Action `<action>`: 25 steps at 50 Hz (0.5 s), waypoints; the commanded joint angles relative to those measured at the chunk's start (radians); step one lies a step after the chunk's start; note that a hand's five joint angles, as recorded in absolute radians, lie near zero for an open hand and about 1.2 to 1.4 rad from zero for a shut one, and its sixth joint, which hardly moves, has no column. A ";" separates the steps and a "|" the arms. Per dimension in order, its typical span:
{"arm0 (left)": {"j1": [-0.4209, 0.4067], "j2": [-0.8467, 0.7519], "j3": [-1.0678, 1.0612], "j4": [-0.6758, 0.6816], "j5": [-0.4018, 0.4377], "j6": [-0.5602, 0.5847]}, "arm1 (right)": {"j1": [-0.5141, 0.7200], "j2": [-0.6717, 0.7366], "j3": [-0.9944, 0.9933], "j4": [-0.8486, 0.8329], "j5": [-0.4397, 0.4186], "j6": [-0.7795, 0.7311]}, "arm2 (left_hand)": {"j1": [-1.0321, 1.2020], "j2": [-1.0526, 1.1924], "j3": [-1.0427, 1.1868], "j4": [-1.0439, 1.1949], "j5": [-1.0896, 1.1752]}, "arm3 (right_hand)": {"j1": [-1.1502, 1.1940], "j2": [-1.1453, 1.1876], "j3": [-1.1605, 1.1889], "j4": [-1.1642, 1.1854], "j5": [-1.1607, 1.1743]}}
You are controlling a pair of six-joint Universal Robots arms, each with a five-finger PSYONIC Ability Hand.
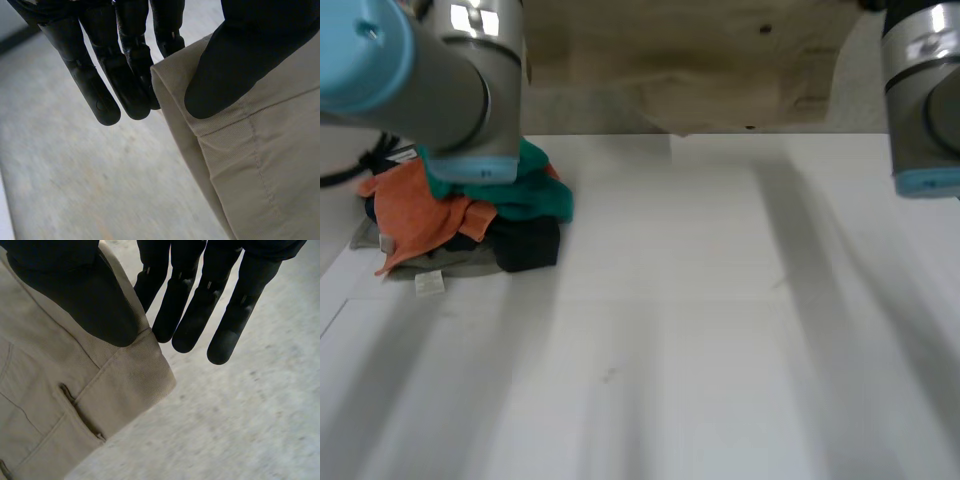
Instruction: Fold the laundry.
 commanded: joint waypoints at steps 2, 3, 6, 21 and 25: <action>-0.002 -0.012 -0.234 -0.036 0.007 0.005 | 0.004 0.152 0.031 0.119 -0.012 -0.010 | 0.250 0.199 0.204 0.195 0.234 | 0.309 0.215 0.207 0.200 0.210; -0.004 -0.039 -0.272 -0.047 0.010 0.008 | 0.004 0.170 0.036 0.132 -0.015 -0.010 | 0.250 0.199 0.204 0.195 0.234 | 0.309 0.215 0.207 0.200 0.210; -0.011 -0.098 -0.314 -0.074 0.012 0.011 | 0.004 0.236 0.058 0.188 -0.017 -0.025 | 0.250 0.199 0.204 0.195 0.234 | 0.309 0.215 0.207 0.200 0.210; -0.058 0.025 -0.518 -0.573 0.002 0.008 | 0.012 0.106 0.306 0.516 0.001 -0.315 | 0.250 0.199 0.204 0.195 0.234 | 0.309 0.215 0.207 0.200 0.210; -0.062 0.193 -0.660 -0.697 0.006 0.019 | 0.004 -0.003 0.370 0.698 0.000 -0.327 | 0.250 0.199 0.204 0.195 0.234 | 0.309 0.215 0.207 0.200 0.210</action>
